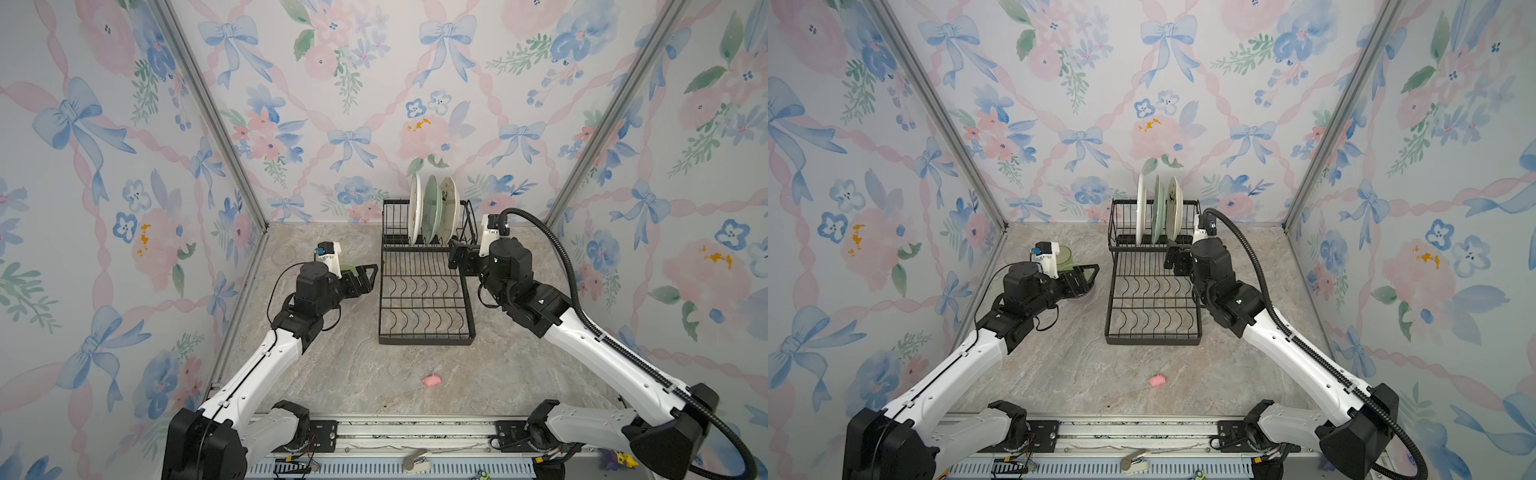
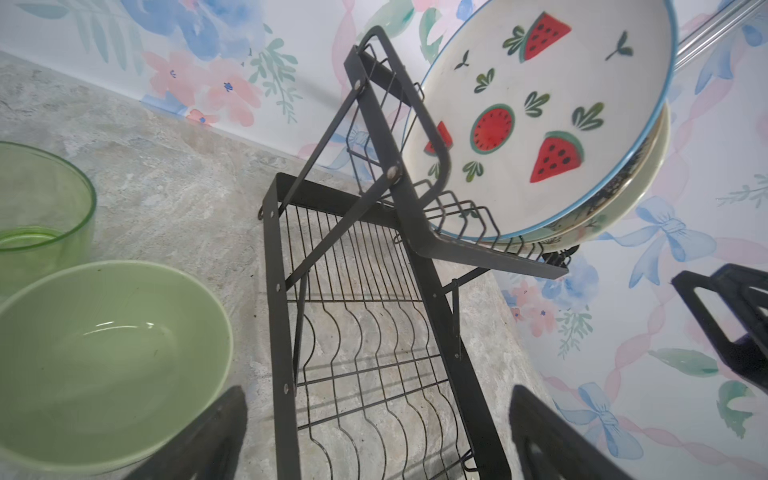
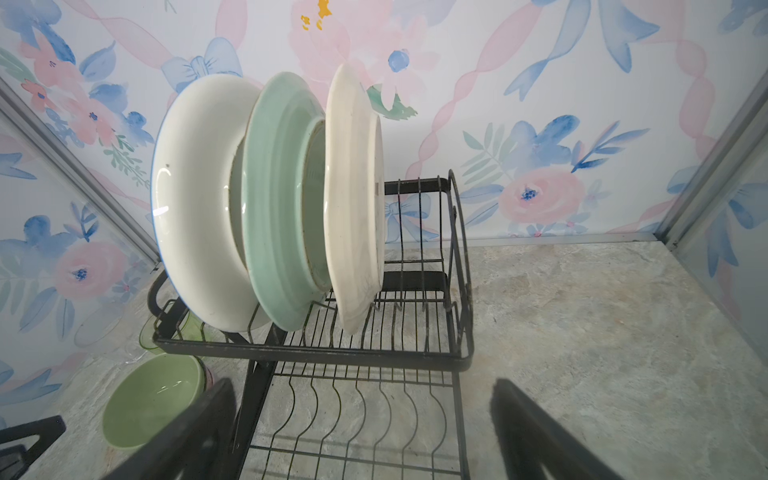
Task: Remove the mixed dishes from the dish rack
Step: 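Reach the left gripper to the watermelon-print plate while the right gripper draws back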
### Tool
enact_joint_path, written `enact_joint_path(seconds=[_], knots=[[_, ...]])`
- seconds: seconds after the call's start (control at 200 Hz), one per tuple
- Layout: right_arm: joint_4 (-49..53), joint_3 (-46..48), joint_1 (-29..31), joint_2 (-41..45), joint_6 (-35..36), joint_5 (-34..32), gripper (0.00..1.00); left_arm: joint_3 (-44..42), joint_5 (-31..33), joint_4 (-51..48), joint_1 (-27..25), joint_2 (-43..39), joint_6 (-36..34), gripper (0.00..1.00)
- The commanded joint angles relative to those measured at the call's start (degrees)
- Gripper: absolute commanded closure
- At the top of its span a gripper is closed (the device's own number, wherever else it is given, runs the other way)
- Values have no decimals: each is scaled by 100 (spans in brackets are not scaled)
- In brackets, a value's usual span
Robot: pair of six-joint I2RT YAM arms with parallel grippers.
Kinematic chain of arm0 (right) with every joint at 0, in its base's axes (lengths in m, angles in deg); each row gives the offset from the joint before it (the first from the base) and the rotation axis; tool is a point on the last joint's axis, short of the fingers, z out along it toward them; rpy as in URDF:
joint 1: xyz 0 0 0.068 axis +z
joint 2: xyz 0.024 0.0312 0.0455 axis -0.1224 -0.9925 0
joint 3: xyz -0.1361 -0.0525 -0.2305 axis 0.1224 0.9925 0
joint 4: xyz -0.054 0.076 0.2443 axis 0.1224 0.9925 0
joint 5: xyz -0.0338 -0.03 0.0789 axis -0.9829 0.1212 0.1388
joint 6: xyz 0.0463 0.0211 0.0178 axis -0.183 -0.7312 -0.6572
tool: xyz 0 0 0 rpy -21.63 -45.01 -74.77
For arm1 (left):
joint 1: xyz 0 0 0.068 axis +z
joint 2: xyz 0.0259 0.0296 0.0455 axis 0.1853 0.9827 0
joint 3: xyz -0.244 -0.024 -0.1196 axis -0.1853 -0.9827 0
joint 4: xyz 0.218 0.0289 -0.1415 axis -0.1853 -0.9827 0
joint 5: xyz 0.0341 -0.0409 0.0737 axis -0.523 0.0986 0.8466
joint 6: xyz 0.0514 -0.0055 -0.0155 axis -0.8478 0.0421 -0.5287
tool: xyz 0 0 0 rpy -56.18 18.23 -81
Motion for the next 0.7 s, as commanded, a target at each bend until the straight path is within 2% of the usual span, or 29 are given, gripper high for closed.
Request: enact_joint_path(seconds=[0.0, 0.18, 0.33, 0.62, 0.695], knots=[[-51, -266, -108, -179, 31, 73, 3, 140, -98, 427, -146, -87, 174, 2], [-19, -517, -137, -415, -22, 204, 3, 369, -11, 634, -413, 42, 179, 2], [-90, -434, -137, -400, -120, 297, 3, 744, 40, 943, -710, 298, -185, 2], [21, 204, -142, 207, -345, 229, 3, 1609, 158, 1217, -1073, 1261, -443, 2], [124, 436, -128, 455, -430, 230, 3, 1860, 194, 1228, -1180, 1543, -592, 6]])
